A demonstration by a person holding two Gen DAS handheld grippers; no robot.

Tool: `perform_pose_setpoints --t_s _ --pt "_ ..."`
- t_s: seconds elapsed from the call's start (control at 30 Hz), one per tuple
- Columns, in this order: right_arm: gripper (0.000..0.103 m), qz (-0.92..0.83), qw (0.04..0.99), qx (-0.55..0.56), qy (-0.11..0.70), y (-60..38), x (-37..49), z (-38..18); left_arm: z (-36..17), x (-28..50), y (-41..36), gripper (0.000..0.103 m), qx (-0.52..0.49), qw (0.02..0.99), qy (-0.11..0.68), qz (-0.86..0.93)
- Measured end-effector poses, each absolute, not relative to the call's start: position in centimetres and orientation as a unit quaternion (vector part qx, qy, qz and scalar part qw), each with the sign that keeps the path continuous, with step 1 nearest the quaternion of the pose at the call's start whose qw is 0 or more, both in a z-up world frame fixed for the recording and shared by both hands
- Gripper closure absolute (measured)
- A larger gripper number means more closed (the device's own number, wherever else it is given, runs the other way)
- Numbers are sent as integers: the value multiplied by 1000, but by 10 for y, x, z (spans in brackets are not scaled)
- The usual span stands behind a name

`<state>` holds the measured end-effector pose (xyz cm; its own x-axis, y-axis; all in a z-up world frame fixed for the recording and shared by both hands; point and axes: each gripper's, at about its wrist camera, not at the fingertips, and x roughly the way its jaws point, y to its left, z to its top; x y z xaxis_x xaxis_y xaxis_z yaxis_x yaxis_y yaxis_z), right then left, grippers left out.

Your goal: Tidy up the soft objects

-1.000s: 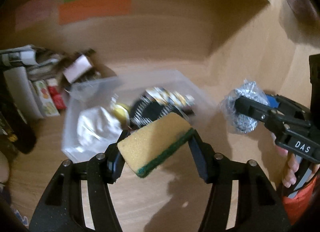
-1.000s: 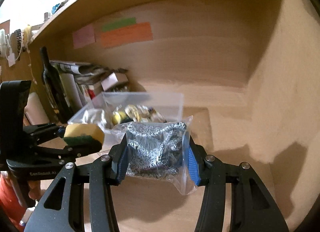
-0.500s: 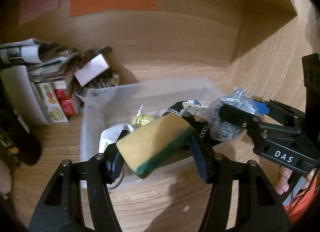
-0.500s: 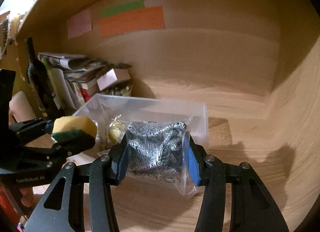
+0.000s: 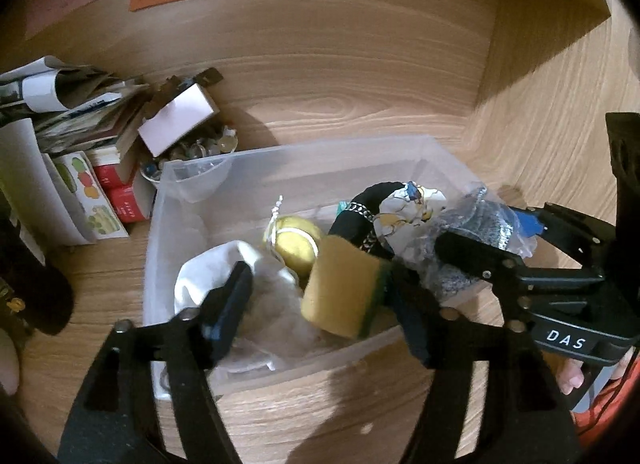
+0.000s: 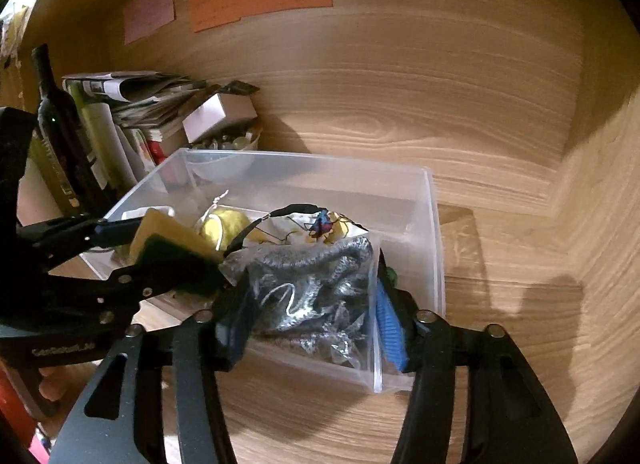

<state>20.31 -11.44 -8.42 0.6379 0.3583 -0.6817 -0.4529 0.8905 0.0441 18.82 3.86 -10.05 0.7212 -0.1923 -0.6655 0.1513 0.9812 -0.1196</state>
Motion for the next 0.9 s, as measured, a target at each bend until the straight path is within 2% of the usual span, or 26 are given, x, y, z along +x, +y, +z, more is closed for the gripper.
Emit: perform_pose_setpoints --t_s 0.07,0.13,0.37,0.63,0.9 --pt "34 222 904 -62 359 -117 202 -83 -97 184 39 30 -31 928 359 -93" --pt "30 220 909 -58 349 -120 200 -78 -93 179 39 30 -30 930 354 -92" --pt "25 225 924 -42 307 -132 181 -51 -66 152 43 29 -33 946 314 -79" --pt "24 233 943 -33 234 -141 136 -8 -25 112 50 27 -38 966 249 -63" --pt "21 240 952 -33 187 -145 96 12 7 64 48 12 -33 982 178 -45"
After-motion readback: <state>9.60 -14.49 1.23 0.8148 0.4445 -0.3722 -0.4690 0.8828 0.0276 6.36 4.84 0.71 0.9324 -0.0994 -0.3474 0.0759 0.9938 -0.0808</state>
